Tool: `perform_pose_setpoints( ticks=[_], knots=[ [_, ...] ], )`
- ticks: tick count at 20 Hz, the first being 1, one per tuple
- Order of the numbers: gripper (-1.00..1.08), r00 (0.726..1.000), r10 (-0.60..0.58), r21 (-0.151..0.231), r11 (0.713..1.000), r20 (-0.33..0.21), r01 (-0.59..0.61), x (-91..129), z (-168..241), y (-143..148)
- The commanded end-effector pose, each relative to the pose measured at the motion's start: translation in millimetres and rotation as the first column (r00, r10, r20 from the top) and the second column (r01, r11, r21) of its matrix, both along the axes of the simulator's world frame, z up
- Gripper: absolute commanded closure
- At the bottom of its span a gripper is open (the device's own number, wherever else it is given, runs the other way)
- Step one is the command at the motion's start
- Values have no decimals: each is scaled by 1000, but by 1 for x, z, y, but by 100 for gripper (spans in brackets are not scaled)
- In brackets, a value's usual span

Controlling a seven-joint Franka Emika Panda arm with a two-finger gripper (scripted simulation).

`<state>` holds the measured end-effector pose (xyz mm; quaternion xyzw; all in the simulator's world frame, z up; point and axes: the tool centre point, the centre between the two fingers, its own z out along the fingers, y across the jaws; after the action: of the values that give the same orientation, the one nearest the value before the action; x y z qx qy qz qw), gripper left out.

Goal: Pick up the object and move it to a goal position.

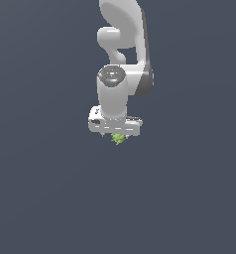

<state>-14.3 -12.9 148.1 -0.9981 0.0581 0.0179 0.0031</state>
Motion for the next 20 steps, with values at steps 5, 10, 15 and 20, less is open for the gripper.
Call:
perform_pose_setpoints(
  ticks=[5, 10, 15, 20],
  knots=[
    [-92, 992, -128, -3, 992, 6, 128, -14, -13, 5],
    [-92, 966, -258, -6, 966, 12, 258, -29, -26, 10],
    [-92, 922, -386, -8, 923, 20, 386, -45, -38, 13],
    [-92, 872, -489, -9, 872, 27, 490, -59, -48, 15]
  ],
)
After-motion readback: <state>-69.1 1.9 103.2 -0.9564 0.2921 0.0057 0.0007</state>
